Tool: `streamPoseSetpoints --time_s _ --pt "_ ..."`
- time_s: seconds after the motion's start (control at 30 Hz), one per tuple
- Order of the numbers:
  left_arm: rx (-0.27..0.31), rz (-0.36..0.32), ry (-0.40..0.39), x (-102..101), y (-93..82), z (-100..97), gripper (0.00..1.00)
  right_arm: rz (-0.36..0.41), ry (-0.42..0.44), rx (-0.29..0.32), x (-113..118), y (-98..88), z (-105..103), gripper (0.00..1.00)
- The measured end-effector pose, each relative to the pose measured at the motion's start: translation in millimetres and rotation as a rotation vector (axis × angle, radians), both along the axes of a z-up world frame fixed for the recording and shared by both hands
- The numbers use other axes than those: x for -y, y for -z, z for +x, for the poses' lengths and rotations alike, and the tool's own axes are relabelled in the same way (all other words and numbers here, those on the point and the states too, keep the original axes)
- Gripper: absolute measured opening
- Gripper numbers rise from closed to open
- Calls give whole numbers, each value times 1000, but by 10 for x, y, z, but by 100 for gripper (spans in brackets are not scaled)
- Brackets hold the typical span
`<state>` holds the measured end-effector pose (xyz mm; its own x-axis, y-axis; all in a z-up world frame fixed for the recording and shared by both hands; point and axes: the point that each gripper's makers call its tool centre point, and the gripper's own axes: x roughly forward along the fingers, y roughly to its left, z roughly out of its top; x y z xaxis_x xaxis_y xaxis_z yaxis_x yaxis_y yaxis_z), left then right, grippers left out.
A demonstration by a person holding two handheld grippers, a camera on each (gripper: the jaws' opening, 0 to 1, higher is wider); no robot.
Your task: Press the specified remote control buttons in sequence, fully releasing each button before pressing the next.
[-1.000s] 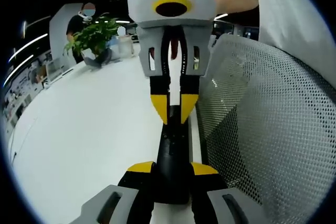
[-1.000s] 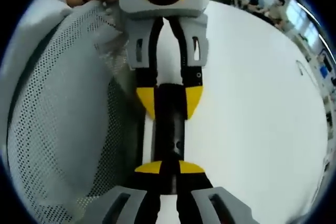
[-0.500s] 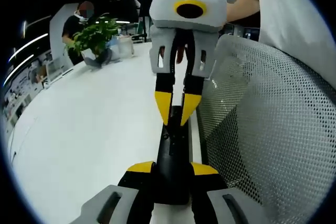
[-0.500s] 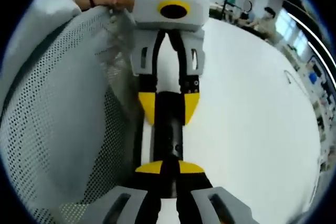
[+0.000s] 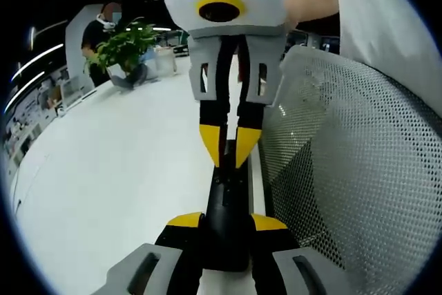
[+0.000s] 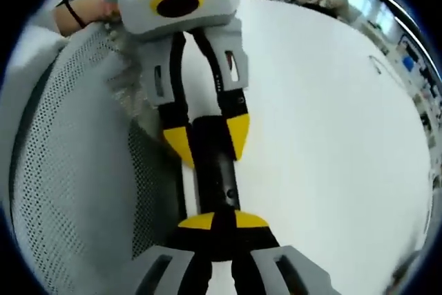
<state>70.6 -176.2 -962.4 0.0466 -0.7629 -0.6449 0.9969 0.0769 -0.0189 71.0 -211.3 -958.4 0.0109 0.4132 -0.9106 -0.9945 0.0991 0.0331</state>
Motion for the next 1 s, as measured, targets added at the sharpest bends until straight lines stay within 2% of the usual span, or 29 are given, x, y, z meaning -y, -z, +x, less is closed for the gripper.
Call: streamPoseSetpoints --time_s 0.17,0.2,0.4,0.57,0.63,0.67,0.73,0.83,0.93,1.0 --pt "1 0 -1 1 2 0 25 83 -15 15 21 -16 -10 5" --pt "1 0 -1 2 2 0 25 94 -45 35 7 -21 -12 5" --pt "1 0 -1 3 5 -2 25 74 -115 81 -33 -16 -45 2" --pt "-1 1 -2 7 11 -5 25 46 -104 50 -37 -8 -28 2" --pt "-1 1 -3 9 12 -6 25 13 -46 1 -26 0 -33 2" --pt "-1 1 -3 9 12 -6 25 0 -63 2 -37 4 -18 2" --pt "-2 0 -5 10 13 -5 25 -52 -24 -45 -30 12 -19 2" --pt "-4 -1 -7 10 13 -5 25 -97 -36 -42 -55 26 -18 2" --pt "-3 1 -7 11 12 -8 25 -67 -20 -48 -44 22 -17 2" --pt "-4 5 -11 2 9 -6 25 6 28 -74 -54 14 -10 2"
